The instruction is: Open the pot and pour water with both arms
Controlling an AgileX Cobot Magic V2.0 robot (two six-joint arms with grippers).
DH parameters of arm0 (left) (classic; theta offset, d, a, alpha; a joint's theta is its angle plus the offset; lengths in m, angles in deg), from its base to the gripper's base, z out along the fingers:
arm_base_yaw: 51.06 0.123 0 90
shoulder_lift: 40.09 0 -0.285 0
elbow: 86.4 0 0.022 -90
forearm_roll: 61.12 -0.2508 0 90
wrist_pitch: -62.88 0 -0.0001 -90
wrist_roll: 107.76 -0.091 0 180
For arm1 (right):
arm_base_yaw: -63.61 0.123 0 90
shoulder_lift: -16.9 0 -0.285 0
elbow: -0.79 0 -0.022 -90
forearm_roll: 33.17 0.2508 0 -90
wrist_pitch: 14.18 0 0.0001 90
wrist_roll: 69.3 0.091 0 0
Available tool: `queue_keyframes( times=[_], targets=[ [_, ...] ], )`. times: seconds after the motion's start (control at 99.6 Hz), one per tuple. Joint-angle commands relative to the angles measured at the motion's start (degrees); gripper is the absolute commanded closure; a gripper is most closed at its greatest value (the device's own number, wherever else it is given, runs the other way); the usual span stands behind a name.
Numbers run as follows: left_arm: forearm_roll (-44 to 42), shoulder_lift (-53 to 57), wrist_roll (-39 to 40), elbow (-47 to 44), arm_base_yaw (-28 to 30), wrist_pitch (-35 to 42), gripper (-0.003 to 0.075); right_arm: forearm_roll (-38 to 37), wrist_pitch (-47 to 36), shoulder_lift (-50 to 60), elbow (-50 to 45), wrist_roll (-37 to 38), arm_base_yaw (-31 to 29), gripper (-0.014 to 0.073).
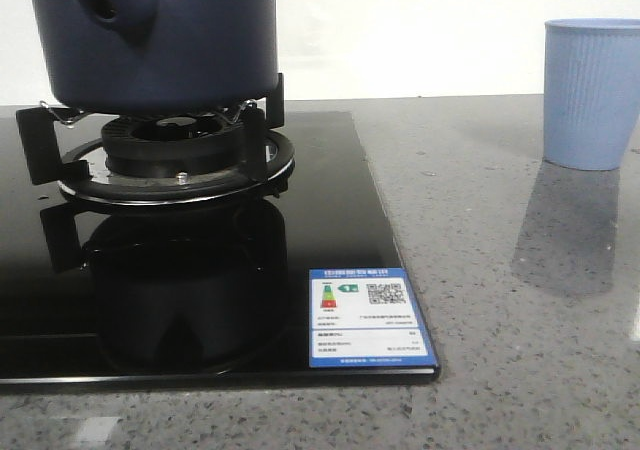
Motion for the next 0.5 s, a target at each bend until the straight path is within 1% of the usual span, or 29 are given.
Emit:
queue_keyframes(
  times=[0.0,0.492],
  targets=[
    [1.0,0.3,0.1,1.1,0.0,3.4,0.0739,1.3,-1.0,0.1,1.4,0.3,-0.2,0.0661],
    [1.0,0.3,0.1,1.1,0.0,3.1,0.0739,1.3,-0.2,0.1,1.4,0.3,-0.2,0.0661]
  ],
)
